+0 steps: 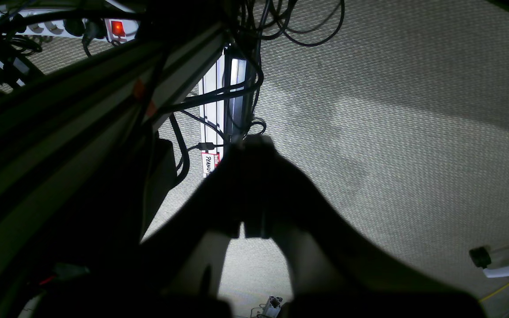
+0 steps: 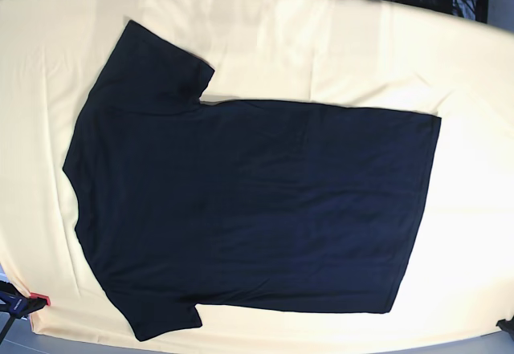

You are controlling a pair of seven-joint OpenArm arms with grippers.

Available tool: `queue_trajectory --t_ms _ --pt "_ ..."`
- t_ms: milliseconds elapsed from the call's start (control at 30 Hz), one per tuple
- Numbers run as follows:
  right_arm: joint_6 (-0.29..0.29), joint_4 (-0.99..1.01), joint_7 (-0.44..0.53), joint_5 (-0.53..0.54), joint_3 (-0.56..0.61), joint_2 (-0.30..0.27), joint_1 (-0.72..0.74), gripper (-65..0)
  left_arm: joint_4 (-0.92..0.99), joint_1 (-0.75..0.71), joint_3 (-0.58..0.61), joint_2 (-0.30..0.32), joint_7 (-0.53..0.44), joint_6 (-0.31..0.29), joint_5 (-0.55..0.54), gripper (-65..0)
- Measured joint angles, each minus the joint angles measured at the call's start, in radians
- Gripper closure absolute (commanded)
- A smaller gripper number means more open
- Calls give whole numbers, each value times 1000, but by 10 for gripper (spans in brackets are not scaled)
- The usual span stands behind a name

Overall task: Fold the T-shirt properly
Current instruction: 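Move both grippers from rest toward the shirt's shoulder corners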

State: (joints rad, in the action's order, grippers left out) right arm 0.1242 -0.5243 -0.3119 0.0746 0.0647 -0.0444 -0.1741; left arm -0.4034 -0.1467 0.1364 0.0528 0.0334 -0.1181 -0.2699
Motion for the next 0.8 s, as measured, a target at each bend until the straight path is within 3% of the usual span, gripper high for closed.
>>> queue_trajectory --t_ms 700,800 --pt "0 -6 0 0 0 0 -2 0 -16 -3 0 0 0 -3 0 0" --pt "13 -6 -16 0 0 0 -3 0 -16 -3 0 0 75 -18 1 0"
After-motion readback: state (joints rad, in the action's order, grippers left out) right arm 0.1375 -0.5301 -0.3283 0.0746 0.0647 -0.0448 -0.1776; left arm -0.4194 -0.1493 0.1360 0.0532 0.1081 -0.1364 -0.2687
